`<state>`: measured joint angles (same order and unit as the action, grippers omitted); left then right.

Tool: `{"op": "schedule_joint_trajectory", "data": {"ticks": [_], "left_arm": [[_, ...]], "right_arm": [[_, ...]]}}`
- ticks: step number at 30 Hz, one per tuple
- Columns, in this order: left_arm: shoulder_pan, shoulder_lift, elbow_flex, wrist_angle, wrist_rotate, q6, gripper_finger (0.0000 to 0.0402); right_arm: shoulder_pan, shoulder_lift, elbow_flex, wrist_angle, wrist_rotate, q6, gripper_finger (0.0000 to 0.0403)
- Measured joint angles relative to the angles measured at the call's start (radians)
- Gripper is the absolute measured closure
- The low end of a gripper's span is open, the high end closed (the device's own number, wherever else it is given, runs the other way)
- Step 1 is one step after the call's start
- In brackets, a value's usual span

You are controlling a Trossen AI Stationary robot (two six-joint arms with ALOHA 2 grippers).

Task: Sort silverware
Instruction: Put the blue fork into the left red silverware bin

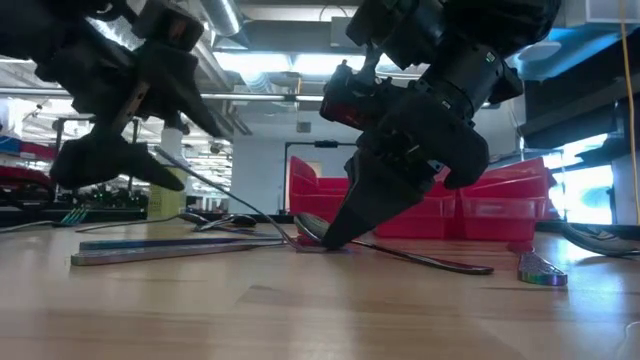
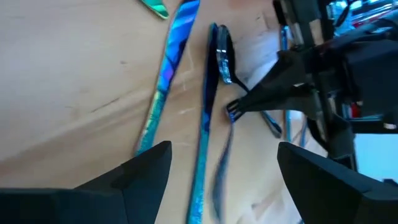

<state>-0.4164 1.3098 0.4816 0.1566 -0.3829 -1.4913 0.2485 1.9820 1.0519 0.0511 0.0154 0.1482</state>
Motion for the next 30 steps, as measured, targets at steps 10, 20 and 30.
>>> {"op": "schedule_joint_trajectory", "data": {"ticks": [10,20,30], "left_arm": [[-0.057,0.000,0.000,0.004,-0.034,-0.093,0.0121],[-0.072,0.032,0.000,0.036,-0.050,-0.151,0.0121],[-0.073,0.107,0.000,0.097,-0.038,-0.203,0.0126]], "right_arm": [[0.000,0.000,0.000,0.000,0.000,0.000,0.0403],[0.000,0.000,0.000,0.000,0.001,-0.004,0.0403],[0.000,0.000,0.000,0.000,0.002,-0.013,0.0403]]}}
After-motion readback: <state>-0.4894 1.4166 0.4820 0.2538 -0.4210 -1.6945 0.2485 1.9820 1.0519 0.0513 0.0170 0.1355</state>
